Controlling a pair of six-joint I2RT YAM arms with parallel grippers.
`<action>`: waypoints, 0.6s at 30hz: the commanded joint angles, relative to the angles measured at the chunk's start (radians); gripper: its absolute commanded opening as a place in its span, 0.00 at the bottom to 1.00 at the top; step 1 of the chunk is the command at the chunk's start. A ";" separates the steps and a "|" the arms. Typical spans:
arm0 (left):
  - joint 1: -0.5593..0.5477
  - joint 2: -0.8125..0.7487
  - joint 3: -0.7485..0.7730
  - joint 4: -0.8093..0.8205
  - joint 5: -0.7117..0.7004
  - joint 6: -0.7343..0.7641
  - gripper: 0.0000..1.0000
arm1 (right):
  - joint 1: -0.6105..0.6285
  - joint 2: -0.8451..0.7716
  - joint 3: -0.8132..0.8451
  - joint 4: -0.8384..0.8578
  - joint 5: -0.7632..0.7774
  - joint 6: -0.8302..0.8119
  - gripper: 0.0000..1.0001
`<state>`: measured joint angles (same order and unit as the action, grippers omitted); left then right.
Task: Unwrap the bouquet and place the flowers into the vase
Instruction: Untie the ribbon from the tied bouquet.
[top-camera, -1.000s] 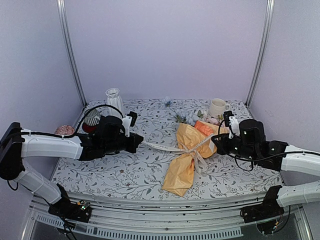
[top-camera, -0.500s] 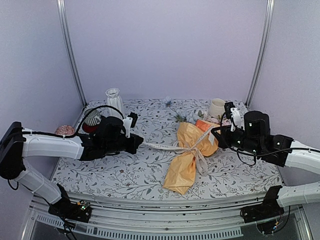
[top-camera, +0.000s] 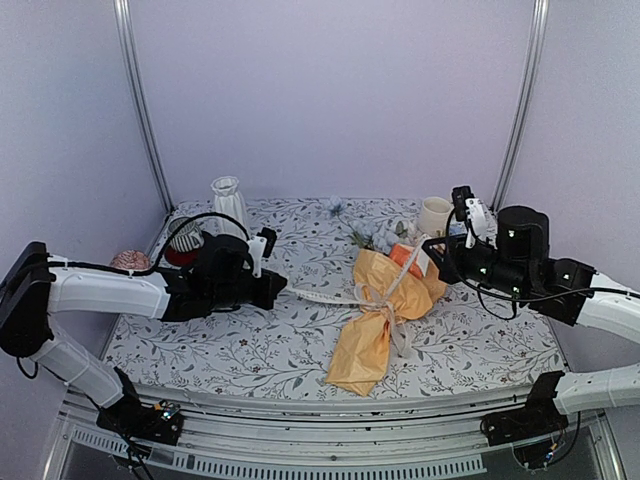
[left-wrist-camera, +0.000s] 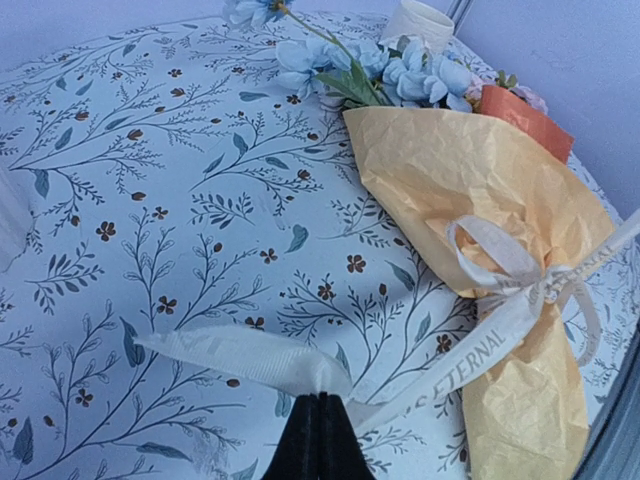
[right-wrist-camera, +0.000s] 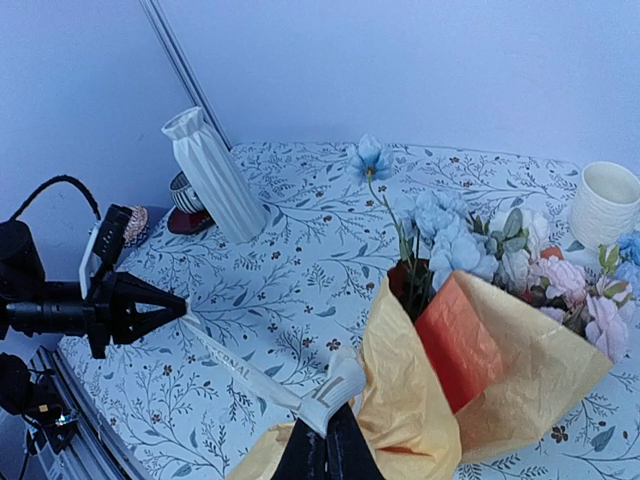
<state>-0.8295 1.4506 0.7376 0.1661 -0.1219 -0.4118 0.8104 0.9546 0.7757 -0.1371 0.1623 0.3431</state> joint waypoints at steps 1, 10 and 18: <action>-0.004 0.012 0.015 -0.007 -0.015 0.008 0.00 | -0.002 -0.038 0.041 0.022 -0.005 -0.017 0.04; -0.005 0.007 0.012 -0.008 -0.012 0.008 0.00 | -0.003 -0.084 -0.039 0.021 0.033 0.020 0.04; -0.004 -0.004 0.074 -0.059 -0.014 0.040 0.00 | -0.003 -0.142 -0.198 0.012 0.139 0.127 0.03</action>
<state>-0.8295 1.4574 0.7506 0.1398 -0.1223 -0.4068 0.8104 0.8516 0.6453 -0.1211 0.2119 0.3950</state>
